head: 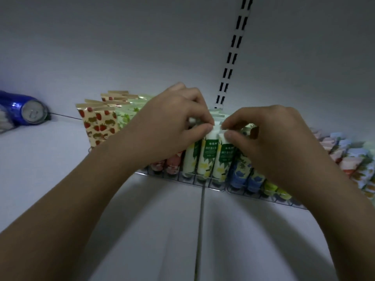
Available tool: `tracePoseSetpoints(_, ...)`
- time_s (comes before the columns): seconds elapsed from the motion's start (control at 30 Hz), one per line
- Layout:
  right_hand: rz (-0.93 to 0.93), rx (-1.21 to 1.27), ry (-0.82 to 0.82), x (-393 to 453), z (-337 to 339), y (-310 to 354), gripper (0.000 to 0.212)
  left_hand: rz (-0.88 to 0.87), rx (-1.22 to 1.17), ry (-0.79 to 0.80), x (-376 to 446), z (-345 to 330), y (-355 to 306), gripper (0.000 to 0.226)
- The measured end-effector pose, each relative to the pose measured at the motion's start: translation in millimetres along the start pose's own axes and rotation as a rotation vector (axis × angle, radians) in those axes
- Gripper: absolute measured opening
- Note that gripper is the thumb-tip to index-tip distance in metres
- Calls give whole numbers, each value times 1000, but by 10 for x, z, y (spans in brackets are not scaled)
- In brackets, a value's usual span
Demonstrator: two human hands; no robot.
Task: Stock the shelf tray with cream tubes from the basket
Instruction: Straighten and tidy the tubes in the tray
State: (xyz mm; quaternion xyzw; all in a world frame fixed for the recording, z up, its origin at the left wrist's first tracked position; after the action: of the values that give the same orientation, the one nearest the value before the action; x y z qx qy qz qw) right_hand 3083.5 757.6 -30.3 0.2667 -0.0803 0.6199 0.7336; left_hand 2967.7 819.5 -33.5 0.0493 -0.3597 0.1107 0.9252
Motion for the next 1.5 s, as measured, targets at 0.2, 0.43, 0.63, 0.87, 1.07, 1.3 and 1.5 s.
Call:
tracePoseSetpoints(0.2, -84, 70, 68, -30, 43, -19, 20, 22, -13, 41, 0, 57, -8, 30)
tracePoseSetpoints(0.43, -54, 189, 88, 206, 364, 89, 12, 94, -273, 140, 196, 384, 159, 17)
tracePoseSetpoints(0.63, 22, 43, 391, 542, 334, 280, 5, 127, -158, 508, 342, 275, 282, 25)
tracePoseSetpoints(0.87, 29, -105, 516, 521, 43, 298, 7, 123, -88, 676, 396, 2, 259, 27)
tracePoseSetpoints(1.07, 23, -166, 549, 537, -120, 280, 8, 78, -57, 675, 368, -44, 280, 7)
tracePoseSetpoints(1.3, 35, -189, 534, 548, -139, 294, 10, 56, -129, 637, 409, -79, 262, 4)
tracePoseSetpoints(1.5, -15, -137, 529, 577, -20, 205, 11, 71, -223, 583, 433, -1, 255, 12)
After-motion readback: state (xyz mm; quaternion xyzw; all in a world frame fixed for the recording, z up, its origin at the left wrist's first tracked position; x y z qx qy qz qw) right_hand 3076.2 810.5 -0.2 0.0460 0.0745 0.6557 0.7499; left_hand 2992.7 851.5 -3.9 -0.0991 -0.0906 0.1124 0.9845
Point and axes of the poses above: each hand's wrist, its own x-axis towards the middle knuckle, its own z-axis out of the back of the hand, y = z × x, the point moved 8 cm from there along x, towards the middle knuckle, and after that the axes turned 15 degrees about -z, right-handed, at the moved point
